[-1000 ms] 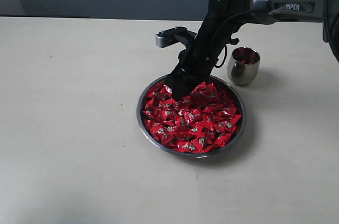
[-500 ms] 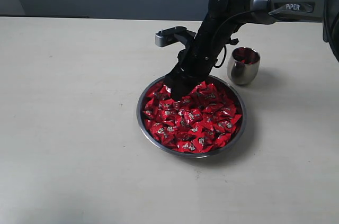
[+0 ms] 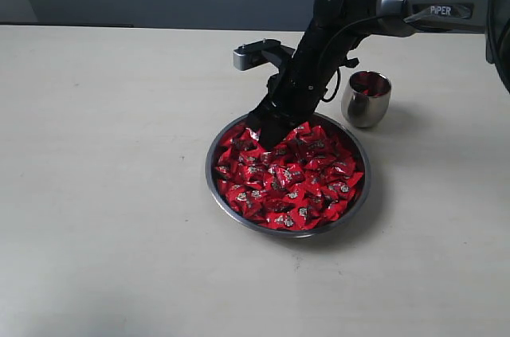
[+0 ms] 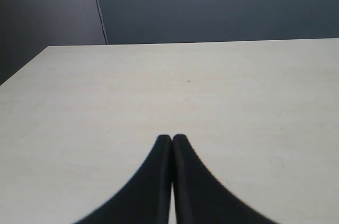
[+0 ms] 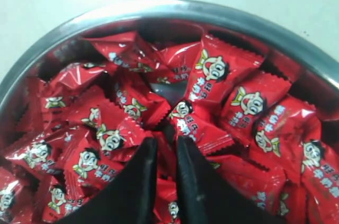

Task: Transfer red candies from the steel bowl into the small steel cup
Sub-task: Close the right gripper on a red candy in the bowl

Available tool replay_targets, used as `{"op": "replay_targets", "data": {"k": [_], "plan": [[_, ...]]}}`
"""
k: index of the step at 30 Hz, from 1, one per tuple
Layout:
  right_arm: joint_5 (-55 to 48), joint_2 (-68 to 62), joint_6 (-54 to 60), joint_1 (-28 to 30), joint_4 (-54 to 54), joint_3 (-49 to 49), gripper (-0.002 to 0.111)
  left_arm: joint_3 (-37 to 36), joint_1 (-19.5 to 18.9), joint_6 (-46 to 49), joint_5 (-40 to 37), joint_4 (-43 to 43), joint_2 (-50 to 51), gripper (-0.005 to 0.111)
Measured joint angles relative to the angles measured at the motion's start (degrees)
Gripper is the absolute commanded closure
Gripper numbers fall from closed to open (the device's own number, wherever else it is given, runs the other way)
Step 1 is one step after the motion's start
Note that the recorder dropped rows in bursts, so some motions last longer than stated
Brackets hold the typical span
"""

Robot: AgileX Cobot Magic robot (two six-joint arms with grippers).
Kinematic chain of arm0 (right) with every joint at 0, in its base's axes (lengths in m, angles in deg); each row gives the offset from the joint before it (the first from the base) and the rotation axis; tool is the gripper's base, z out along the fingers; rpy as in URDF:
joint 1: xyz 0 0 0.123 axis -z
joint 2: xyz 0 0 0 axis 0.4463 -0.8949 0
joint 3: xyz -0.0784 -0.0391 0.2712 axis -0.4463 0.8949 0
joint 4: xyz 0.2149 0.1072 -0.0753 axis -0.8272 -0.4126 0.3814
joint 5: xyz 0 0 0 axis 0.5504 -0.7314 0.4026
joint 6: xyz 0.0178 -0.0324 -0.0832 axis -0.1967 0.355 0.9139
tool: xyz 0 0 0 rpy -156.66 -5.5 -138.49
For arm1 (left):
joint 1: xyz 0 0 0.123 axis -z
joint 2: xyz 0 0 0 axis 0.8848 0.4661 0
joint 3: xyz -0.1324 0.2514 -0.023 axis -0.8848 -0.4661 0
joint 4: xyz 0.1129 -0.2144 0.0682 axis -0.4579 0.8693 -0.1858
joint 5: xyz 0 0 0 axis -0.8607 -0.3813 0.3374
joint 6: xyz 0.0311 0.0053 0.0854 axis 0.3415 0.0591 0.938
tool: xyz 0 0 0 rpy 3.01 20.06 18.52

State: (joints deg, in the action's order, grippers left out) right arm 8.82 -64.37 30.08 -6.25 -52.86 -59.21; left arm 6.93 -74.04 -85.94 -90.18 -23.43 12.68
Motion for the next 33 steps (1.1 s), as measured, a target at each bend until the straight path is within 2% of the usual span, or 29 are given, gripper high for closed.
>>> {"op": "replay_targets", "data": {"k": [13, 15, 18, 20, 33], "plan": [[0.1, 0.0, 0.0, 0.0, 0.0, 0.0, 0.095, 0.0, 0.0, 0.0, 0.0, 0.0, 0.0, 0.106], [0.1, 0.0, 0.0, 0.0, 0.0, 0.0, 0.091, 0.0, 0.0, 0.0, 0.0, 0.0, 0.0, 0.106], [0.1, 0.0, 0.0, 0.0, 0.0, 0.0, 0.077, 0.0, 0.0, 0.0, 0.0, 0.0, 0.0, 0.106], [0.1, 0.0, 0.0, 0.0, 0.0, 0.0, 0.072, 0.0, 0.0, 0.0, 0.0, 0.0, 0.0, 0.106], [0.0, -0.1, 0.1, 0.0, -0.7, 0.0, 0.074, 0.0, 0.0, 0.0, 0.0, 0.0, 0.0, 0.106]]}}
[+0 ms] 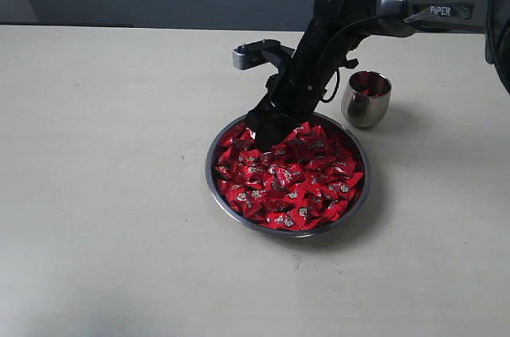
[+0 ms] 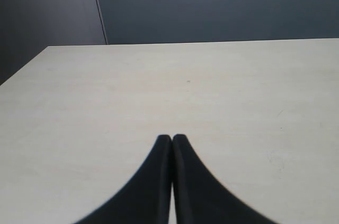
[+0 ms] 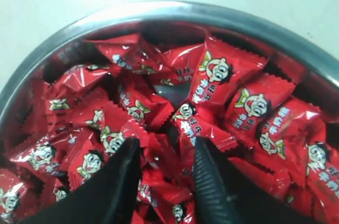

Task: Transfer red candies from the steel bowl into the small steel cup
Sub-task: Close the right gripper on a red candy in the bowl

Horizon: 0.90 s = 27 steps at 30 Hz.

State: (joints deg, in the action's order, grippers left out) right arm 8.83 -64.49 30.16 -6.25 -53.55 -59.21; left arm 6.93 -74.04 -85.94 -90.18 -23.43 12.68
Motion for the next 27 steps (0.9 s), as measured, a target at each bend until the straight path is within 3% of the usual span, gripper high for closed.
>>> {"op": "replay_targets", "data": {"k": [11, 13, 18, 27], "plan": [[-0.1, -1.5, -0.1, 0.0, -0.8, 0.0, 0.075, 0.0, 0.0, 0.0, 0.0, 0.0, 0.0, 0.106], [-0.1, -1.8, -0.1, 0.0, -0.8, 0.0, 0.079, 0.0, 0.0, 0.0, 0.0, 0.0, 0.0, 0.106], [-0.1, -1.8, 0.0, 0.0, -0.7, 0.0, 0.104, 0.0, 0.0, 0.0, 0.0, 0.0, 0.0, 0.106], [-0.1, -1.8, -0.1, 0.0, -0.2, 0.0, 0.107, 0.0, 0.0, 0.0, 0.0, 0.0, 0.0, 0.106]]}}
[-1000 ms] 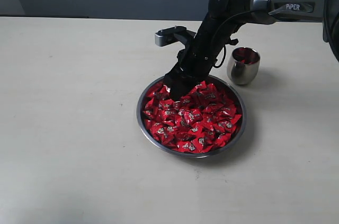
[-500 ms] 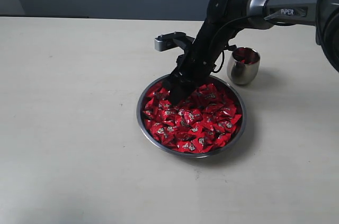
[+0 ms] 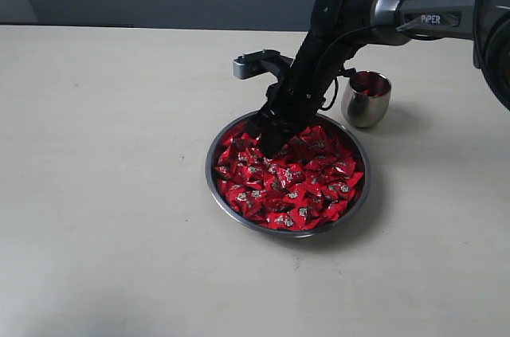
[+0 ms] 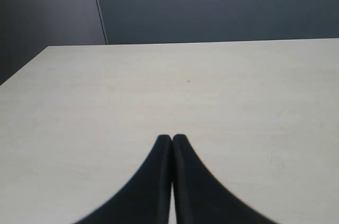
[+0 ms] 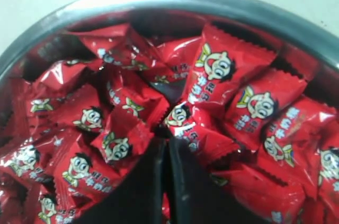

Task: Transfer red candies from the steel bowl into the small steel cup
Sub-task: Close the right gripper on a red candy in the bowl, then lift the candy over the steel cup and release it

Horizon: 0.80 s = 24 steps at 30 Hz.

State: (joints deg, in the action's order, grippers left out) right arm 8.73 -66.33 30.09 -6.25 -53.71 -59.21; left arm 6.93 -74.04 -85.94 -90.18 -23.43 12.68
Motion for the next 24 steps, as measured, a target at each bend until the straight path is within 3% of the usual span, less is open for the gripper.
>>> {"op": "replay_targets", "data": {"k": [20, 24], "plan": [[2.0, 6.8, -2.2, 0.0, 4.5, 0.0, 0.107, 0.0, 0.0, 0.0, 0.0, 0.0, 0.0, 0.106], [7.6, 10.9, -11.8, 0.6, 15.7, 0.0, 0.108, 0.0, 0.0, 0.0, 0.0, 0.0, 0.0, 0.106]]}}
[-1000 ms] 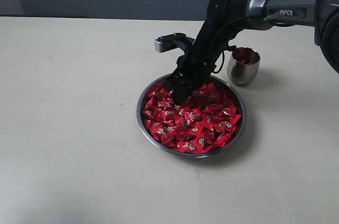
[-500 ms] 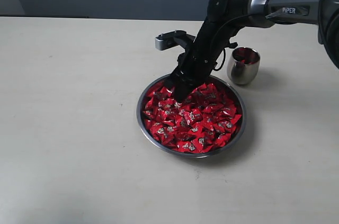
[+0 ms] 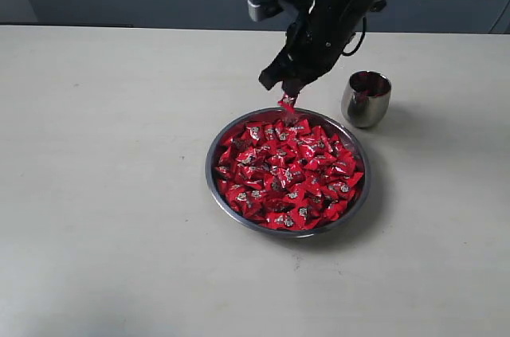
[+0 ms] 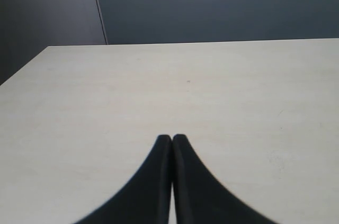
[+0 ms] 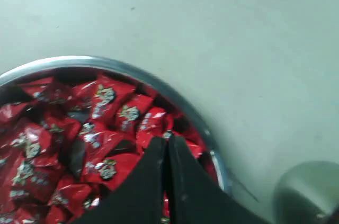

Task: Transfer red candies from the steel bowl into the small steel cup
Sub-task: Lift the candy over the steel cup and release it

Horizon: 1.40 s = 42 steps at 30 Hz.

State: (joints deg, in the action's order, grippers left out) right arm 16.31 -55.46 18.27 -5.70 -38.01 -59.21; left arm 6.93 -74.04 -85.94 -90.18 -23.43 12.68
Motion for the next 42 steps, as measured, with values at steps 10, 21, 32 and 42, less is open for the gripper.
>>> {"op": "replay_targets", "data": {"k": [10, 21, 32, 42], "plan": [[2.8, 3.5, -6.9, 13.4, 2.5, 0.0, 0.109, 0.0, 0.0, 0.0, 0.0, 0.0, 0.0, 0.106], [3.1, 2.1, -7.3, 14.4, 1.4, 0.0, 0.109, 0.0, 0.0, 0.0, 0.0, 0.0, 0.0, 0.106], [2.6, -0.9, -7.3, 14.4, 1.4, 0.0, 0.109, 0.0, 0.0, 0.0, 0.0, 0.0, 0.0, 0.106], [2.2, -1.2, -7.7, 14.4, 3.6, 0.0, 0.088, 0.0, 0.0, 0.0, 0.0, 0.0, 0.0, 0.106]]}}
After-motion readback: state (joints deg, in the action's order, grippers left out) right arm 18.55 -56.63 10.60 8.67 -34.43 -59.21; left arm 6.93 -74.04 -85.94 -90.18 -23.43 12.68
